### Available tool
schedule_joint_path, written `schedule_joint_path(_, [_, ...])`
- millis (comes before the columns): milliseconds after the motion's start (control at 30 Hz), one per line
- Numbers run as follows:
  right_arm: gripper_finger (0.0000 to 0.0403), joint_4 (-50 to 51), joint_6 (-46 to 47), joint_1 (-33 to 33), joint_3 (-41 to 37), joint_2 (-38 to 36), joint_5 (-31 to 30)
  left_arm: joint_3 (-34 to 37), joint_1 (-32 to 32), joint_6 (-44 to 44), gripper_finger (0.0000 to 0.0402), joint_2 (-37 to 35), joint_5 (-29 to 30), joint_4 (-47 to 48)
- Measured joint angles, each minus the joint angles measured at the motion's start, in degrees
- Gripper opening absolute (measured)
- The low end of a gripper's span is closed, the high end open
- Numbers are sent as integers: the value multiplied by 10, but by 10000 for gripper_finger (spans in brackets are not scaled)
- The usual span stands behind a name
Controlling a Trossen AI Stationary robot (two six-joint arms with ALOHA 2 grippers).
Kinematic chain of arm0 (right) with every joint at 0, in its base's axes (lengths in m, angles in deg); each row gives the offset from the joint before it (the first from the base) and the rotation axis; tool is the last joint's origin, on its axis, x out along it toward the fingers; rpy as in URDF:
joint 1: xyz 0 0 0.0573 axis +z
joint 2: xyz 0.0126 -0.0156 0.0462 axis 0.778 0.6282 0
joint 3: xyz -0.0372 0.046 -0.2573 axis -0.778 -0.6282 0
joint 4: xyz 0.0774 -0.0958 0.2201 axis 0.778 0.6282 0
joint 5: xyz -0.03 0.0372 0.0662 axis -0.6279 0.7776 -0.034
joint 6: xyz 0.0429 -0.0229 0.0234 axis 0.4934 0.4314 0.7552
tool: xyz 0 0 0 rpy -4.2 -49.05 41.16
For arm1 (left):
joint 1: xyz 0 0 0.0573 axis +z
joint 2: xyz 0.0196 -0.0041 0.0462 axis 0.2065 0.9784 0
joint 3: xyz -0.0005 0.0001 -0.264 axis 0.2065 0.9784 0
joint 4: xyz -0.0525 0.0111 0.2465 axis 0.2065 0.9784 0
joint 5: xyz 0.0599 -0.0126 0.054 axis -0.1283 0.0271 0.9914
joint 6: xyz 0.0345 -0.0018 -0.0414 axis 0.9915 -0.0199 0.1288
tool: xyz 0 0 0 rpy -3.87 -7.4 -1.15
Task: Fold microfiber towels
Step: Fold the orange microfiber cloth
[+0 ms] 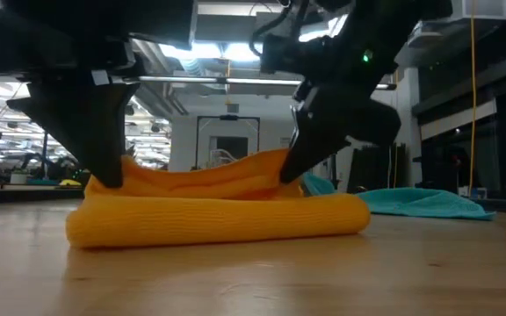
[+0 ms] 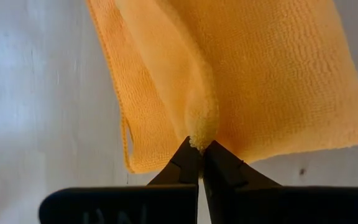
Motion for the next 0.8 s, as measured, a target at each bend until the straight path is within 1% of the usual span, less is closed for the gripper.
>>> schedule_joint_path(67, [8, -6, 5, -3, -4, 0, -2, 0, 0, 1, 0, 0, 1, 0])
schedule_joint_path(333, [44, -11, 7, -8, -4, 0, -4, 0, 2, 0, 0, 0, 2, 0])
schedule_joint_path(467, [50, -10, 5, -8, -4, 0, 16, 0, 2, -2, 3, 0, 2, 0])
schedule_joint_path(567, [52, -9, 5, -8, -4, 0, 19, 0, 4, -20, 20, 0, 2, 1])
schedule_joint_path(800, [53, -9, -20, -8, -4, 0, 19, 0, 12, -75, 81, 0, 2, 23])
